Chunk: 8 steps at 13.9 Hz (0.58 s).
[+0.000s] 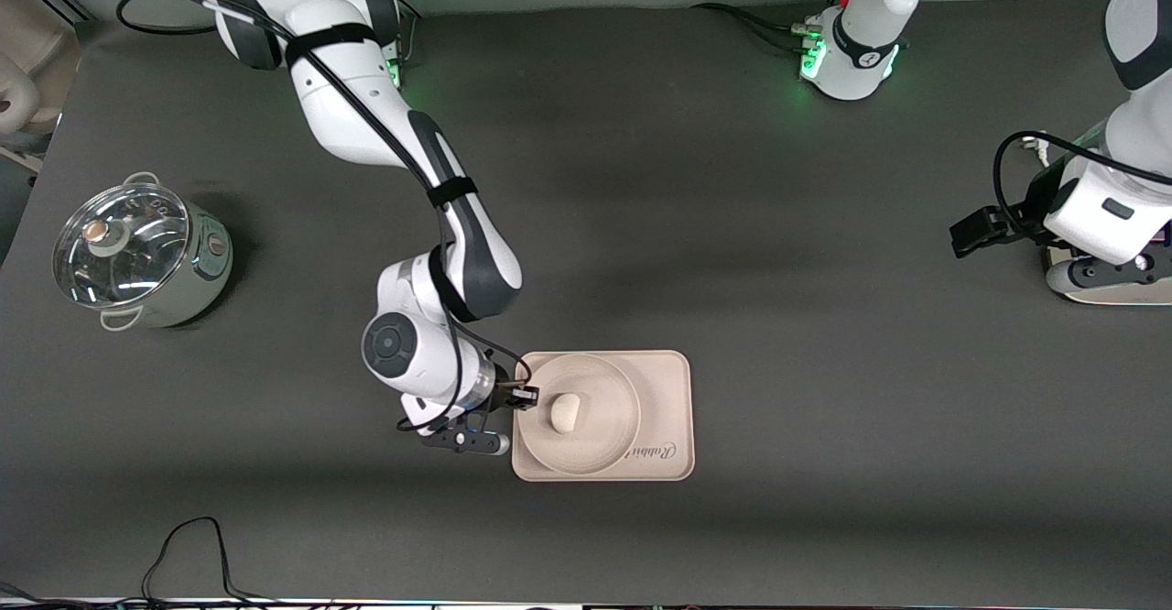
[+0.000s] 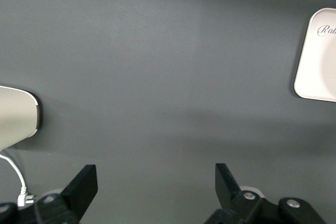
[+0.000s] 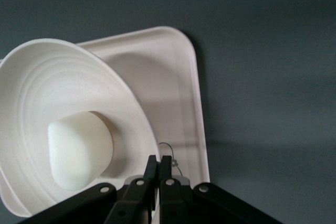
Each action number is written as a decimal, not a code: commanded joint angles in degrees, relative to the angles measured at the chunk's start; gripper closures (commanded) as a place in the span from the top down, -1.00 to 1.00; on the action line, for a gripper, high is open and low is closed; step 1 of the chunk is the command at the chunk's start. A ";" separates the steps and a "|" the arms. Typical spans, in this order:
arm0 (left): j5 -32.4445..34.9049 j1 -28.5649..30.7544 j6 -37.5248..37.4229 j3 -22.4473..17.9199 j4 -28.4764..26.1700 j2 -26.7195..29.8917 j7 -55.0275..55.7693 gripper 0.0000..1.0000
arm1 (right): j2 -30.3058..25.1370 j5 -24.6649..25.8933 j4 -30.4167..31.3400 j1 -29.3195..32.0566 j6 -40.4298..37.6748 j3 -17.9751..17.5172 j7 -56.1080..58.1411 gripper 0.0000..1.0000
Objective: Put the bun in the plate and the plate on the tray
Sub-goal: 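Carry the plate with the right gripper and lower it onto the tray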
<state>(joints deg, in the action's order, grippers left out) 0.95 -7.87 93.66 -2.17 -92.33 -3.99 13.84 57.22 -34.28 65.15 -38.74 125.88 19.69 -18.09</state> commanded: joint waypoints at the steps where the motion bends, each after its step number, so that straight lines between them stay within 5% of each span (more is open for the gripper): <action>1: -0.51 -0.66 0.73 -0.56 -0.48 0.39 0.49 1.00 | 3.68 -1.49 -3.19 1.38 2.44 -2.63 -0.37 -1.00; 5: -0.52 -0.74 -0.06 -0.47 -1.09 0.74 1.63 1.00 | 3.78 -1.58 -3.19 4.37 3.59 -6.51 -0.37 -1.00; 6: -0.52 -0.74 0.12 -0.47 -1.18 0.66 1.72 1.00 | 3.78 -1.40 -3.45 5.07 3.76 -6.95 -0.28 0.22; 7: -0.52 -0.74 0.29 -0.56 -1.27 0.65 1.72 1.00 | 3.78 -1.14 -3.54 4.82 4.72 -7.12 -0.63 0.97; 8: -0.52 -0.83 0.29 -0.56 -1.36 0.65 1.72 1.00 | 3.78 -1.14 -3.54 4.82 5.60 -7.13 -0.80 1.00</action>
<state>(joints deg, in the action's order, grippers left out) 0.91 -7.87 93.63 -2.19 -92.75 -3.99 14.44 60.00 -34.59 63.69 -34.42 129.90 13.49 -18.13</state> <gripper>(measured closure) 0.000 0.811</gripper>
